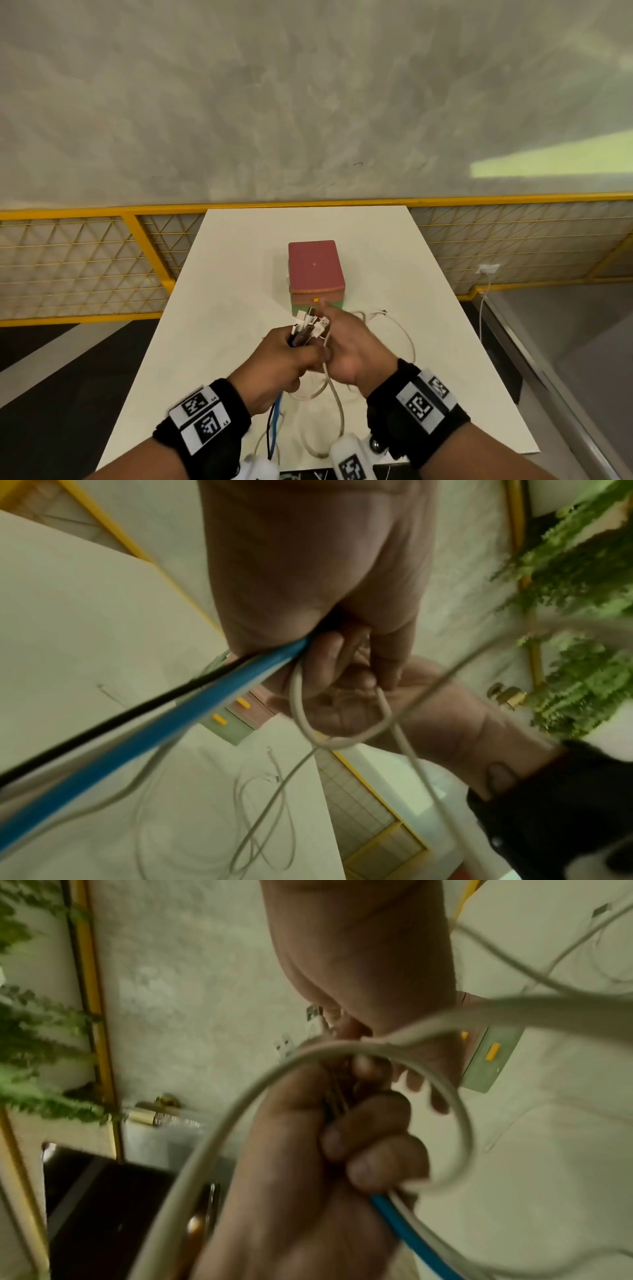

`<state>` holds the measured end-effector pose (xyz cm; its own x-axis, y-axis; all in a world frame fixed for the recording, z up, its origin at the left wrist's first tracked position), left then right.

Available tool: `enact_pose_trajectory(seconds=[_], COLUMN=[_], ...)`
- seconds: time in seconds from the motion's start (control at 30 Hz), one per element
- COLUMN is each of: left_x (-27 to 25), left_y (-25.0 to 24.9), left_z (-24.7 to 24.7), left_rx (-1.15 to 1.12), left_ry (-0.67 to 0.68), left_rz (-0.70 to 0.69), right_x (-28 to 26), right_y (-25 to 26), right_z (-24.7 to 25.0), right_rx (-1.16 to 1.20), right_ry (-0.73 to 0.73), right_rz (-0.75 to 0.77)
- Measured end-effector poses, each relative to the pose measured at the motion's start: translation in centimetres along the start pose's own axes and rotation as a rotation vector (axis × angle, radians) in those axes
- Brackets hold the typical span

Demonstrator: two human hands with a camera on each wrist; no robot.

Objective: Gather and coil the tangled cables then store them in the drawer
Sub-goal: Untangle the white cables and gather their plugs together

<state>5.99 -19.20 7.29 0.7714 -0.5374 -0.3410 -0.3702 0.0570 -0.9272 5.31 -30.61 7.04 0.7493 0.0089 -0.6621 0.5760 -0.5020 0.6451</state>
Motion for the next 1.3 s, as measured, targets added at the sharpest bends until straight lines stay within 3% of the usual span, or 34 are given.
enact_pose_trajectory(seconds=[0.17, 0.3, 0.43, 0.6, 0.67, 0.73, 0.83, 0.9, 1.03, 1.13, 1.3], left_x=[-1.8, -4.3, -5.9, -6.4, -6.4, -5.9, -4.5, -3.4, -1.9, -0.9, 0.1], left_y=[1.0, 2.5, 3.1, 4.7, 4.7, 4.3, 3.1, 1.8, -0.7, -1.7, -3.3], left_z=[1.7, 4.5, 6.7, 8.1, 8.5, 8.9, 9.4, 9.3, 7.8, 6.0, 3.3], left_rx=[0.179, 0.527, 0.753, 0.948, 0.868, 0.666, 0.318, 0.157, -0.013, -0.097, -0.173], left_ry=[0.211, 0.383, 0.476, 0.533, 0.491, 0.367, 0.138, 0.065, -0.016, -0.036, -0.011], left_rz=[0.166, 0.331, 0.462, 0.495, 0.490, 0.463, 0.356, 0.263, 0.137, 0.074, 0.014], right_x=[0.7, 1.2, 1.4, -0.6, -2.0, -3.1, -4.2, -4.7, -4.7, -4.4, -3.9], right_y=[3.2, 5.4, 7.0, 9.5, 9.4, 7.4, 1.3, -2.5, -6.6, -8.6, -8.4], right_z=[3.1, 6.2, 8.9, 10.2, 10.2, 9.4, 8.2, 8.2, 9.3, 10.1, 10.0], right_rx=[0.217, 0.317, 0.261, 0.123, -0.118, -0.469, -1.000, -1.234, -1.585, -1.698, -1.856], right_ry=[-0.066, -0.169, -0.246, -0.310, -0.337, -0.276, -0.065, 0.083, 0.163, 0.261, 0.461], right_rz=[0.049, 0.057, 0.130, 0.300, 0.391, 0.441, 0.250, 0.097, 0.022, -0.064, -0.072])
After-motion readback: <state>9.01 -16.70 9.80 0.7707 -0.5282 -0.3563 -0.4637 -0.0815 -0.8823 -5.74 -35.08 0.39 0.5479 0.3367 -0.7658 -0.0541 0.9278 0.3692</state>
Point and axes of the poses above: each hand's wrist, its own x-axis towards the middle knuckle, its own z-axis out of the back of the hand, y = z × x, the point moved 3 cm from there along x, towards the middle knuckle, and after that the axes turned 9 degrees about -x, right-handed, at the moved point
